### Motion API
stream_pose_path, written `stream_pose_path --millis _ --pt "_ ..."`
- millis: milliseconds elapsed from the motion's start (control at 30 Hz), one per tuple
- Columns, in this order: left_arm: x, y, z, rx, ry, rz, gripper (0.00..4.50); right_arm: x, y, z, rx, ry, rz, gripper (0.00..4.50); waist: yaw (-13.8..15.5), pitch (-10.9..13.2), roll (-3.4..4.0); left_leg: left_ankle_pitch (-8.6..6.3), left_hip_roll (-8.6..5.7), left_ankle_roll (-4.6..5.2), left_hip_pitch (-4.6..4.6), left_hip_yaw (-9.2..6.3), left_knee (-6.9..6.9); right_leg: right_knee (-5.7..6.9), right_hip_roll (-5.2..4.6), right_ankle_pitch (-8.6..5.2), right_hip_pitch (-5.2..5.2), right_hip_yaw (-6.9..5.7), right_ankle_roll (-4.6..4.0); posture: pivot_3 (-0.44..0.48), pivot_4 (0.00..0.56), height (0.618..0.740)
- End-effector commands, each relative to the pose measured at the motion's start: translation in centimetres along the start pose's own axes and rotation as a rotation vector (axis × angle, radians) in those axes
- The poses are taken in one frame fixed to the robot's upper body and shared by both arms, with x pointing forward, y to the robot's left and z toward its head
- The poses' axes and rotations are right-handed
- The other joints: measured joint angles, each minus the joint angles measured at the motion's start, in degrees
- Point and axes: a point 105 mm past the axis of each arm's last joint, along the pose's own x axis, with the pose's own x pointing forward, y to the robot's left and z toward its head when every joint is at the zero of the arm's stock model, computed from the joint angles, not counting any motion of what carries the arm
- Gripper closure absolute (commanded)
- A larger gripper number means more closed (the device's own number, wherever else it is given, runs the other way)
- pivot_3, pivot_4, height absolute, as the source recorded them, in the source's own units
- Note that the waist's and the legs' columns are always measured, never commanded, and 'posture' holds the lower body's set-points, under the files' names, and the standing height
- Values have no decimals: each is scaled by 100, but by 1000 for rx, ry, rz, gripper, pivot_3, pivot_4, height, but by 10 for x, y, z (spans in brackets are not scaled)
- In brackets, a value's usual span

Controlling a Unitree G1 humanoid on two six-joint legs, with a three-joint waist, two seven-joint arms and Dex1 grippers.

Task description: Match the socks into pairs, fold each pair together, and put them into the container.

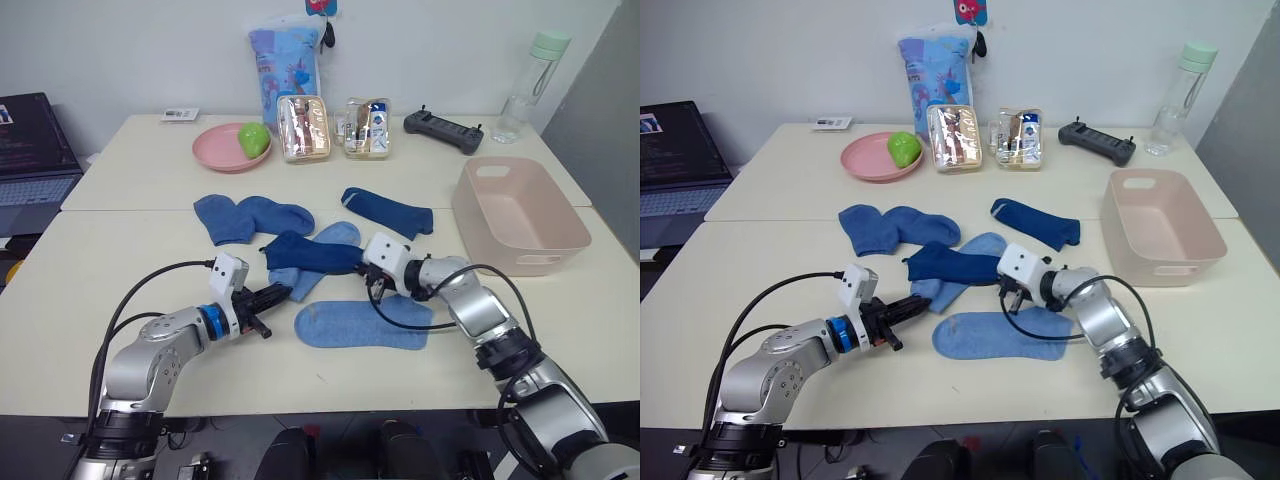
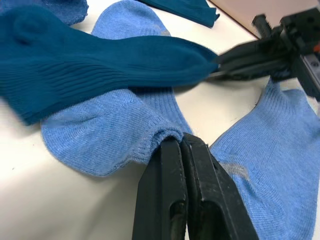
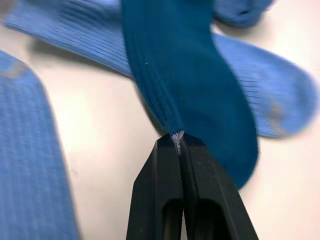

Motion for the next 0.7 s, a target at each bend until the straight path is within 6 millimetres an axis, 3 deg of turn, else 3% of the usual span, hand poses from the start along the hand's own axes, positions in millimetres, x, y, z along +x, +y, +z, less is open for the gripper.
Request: stream_pose_path --millis 33,167,333,433,567,700 --pt "-2 0 6 41 -12 -2 4500 -22 -42 23 -195 -57 -164 4475 -3 1 2 0 0 0 0 1 0 0 0 0 0 0 0 0 150 740" --pt "-3 1 6 42 -12 -1 4500 -42 -71 5 -251 5 -264 4475 3 1 1 0 0 0 -1 1 0 -2 0 0 0 -1 0 0 150 740" --pt "-3 3 6 47 -6 -4 4500 -55 -71 -33 -238 110 -245 4475 -1 1 1 0 1 0 -1 4 -1 -2 0 0 1 1 0 0 150 740" --pt "-3 4 8 54 -5 -7 4500 -55 -64 -37 -213 106 -217 4475 -2 1 1 0 0 1 -2 7 -1 -2 0 0 1 4 0 0 150 740" --pt "-2 5 10 65 -7 -17 4500 -53 -53 -33 -145 58 -177 3484 -18 1 1 0 2 1 -1 5 -1 1 1 0 1 3 0 0 150 740" --pt "-8 15 23 91 -33 4 4500 -65 -51 -27 -113 26 -211 2035 -1 1 1 0 2 1 -3 4 0 0 1 0 0 3 0 0 150 740"
